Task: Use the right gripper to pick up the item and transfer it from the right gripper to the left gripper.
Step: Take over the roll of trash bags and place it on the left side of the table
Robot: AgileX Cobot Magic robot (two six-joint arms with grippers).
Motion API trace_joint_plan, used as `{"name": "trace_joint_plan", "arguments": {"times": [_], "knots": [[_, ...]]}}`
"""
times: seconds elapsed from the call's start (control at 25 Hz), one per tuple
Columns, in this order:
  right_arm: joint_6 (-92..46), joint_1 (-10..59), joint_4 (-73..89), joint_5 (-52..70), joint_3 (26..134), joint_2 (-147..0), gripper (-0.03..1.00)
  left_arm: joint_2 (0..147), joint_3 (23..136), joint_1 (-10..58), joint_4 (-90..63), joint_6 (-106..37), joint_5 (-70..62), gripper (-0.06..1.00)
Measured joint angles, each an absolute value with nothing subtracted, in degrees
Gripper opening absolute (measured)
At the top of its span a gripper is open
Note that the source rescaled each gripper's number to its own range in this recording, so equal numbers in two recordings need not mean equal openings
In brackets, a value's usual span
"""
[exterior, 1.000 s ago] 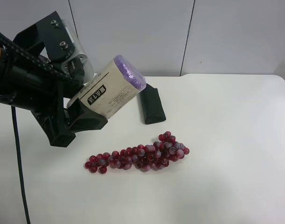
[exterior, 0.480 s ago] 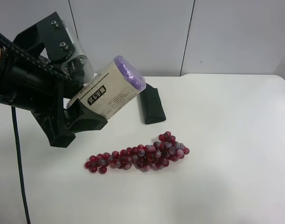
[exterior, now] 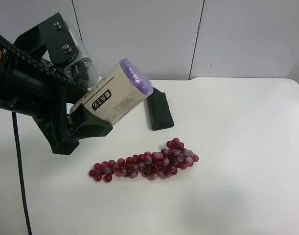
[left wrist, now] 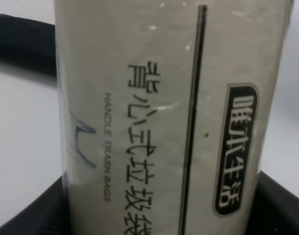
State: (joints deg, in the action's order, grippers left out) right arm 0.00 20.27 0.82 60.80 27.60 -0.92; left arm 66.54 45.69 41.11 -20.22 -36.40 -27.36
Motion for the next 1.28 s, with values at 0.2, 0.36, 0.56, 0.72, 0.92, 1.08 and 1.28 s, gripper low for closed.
{"name": "trace_joint_plan", "arguments": {"times": [0.2,0.36,0.56,0.72,0.92,1.08,1.28], "knots": [[0.0,8.48,0.82,60.8,27.6,0.11,0.99,66.54,45.69,41.11,-20.22,-36.4,-27.48,0.01],[0.0,4.13,0.82,60.8,27.6,0.11,0.99,66.54,45.69,41.11,-20.22,-35.46,-27.53,0.01],[0.0,3.97,0.82,60.8,27.6,0.11,0.99,68.05,45.69,40.8,-20.22,-31.24,-27.47,0.01],[0.0,3.97,0.82,60.8,27.6,0.11,0.99,71.23,45.69,36.97,-20.22,-26.87,-27.33,0.01],[0.0,3.97,0.82,60.8,27.6,0.11,0.99,75.65,45.69,28.35,-20.22,-21.9,-27.26,0.01],[0.0,3.97,0.82,60.8,27.6,0.11,0.99,78.42,45.69,21.3,-20.34,-19.12,-27.22,0.01],[0.0,3.97,0.82,60.8,27.6,0.11,0.99,81.15,45.69,13.04,-20.34,-17.61,-27.22,0.01]]}}
